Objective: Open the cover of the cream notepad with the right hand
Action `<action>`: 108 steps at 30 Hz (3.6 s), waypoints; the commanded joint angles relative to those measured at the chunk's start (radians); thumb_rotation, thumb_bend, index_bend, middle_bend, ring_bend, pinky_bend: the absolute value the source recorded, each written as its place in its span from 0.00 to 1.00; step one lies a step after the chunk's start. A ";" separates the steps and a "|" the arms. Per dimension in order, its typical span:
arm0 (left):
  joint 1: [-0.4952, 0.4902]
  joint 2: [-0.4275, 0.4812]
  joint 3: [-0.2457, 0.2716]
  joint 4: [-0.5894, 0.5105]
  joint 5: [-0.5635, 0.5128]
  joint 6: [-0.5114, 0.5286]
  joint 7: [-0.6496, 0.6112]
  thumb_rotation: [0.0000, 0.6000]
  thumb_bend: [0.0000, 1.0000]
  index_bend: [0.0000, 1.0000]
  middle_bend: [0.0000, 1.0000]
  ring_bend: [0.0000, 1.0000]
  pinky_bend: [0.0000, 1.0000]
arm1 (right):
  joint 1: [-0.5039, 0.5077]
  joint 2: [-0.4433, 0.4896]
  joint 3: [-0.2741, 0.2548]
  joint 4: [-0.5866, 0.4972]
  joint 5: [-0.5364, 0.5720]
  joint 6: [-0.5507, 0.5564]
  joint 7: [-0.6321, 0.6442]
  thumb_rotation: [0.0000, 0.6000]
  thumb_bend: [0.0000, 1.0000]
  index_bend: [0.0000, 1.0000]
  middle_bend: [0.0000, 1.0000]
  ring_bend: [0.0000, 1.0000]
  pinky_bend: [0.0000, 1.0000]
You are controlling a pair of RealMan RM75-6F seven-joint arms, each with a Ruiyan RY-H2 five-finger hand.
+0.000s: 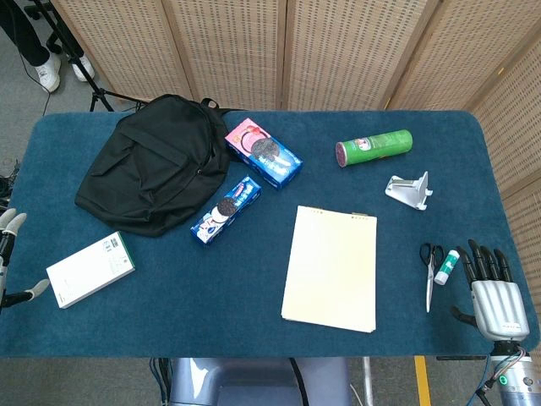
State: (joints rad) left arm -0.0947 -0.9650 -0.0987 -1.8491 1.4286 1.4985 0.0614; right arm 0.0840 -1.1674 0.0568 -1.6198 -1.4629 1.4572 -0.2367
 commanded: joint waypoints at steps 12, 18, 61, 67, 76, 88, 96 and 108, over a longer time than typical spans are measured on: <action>0.003 -0.008 -0.001 -0.004 -0.003 0.011 0.013 1.00 0.00 0.00 0.00 0.00 0.00 | 0.030 -0.018 -0.062 0.014 -0.132 -0.040 0.067 1.00 0.00 0.13 0.00 0.00 0.00; -0.003 -0.006 -0.004 -0.014 -0.021 -0.002 0.026 1.00 0.00 0.00 0.00 0.00 0.00 | 0.124 -0.093 -0.143 0.119 -0.306 -0.150 0.175 1.00 0.00 0.20 0.00 0.00 0.00; -0.005 -0.016 -0.009 -0.023 -0.053 -0.002 0.054 1.00 0.00 0.00 0.00 0.00 0.00 | 0.236 -0.247 -0.253 0.405 -0.452 -0.146 0.279 1.00 0.36 0.37 0.00 0.00 0.00; -0.006 -0.016 -0.009 -0.024 -0.055 -0.006 0.056 1.00 0.00 0.00 0.00 0.00 0.00 | 0.237 -0.259 -0.257 0.439 -0.449 -0.141 0.284 1.00 0.36 0.37 0.00 0.00 0.00; -0.008 -0.017 -0.009 -0.026 -0.057 -0.008 0.058 1.00 0.00 0.00 0.00 0.00 0.00 | 0.244 -0.286 -0.252 0.480 -0.440 -0.129 0.302 1.00 0.36 0.37 0.00 0.00 0.00; -0.010 -0.016 -0.009 -0.026 -0.060 -0.014 0.056 1.00 0.00 0.00 0.00 0.00 0.00 | 0.255 -0.331 -0.243 0.506 -0.427 -0.117 0.349 1.00 0.36 0.40 0.00 0.00 0.00; -0.009 -0.010 -0.012 -0.024 -0.065 -0.015 0.041 1.00 0.00 0.00 0.00 0.00 0.00 | 0.263 -0.365 -0.226 0.528 -0.409 -0.106 0.366 1.00 0.39 0.50 0.00 0.00 0.00; -0.010 -0.010 -0.009 -0.025 -0.062 -0.017 0.045 1.00 0.00 0.00 0.00 0.00 0.00 | 0.283 -0.376 -0.212 0.526 -0.385 -0.112 0.401 1.00 0.56 0.54 0.02 0.00 0.00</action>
State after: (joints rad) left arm -0.1046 -0.9753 -0.1075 -1.8745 1.3666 1.4818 0.1067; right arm 0.3658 -1.5434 -0.1562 -1.0929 -1.8489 1.3460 0.1644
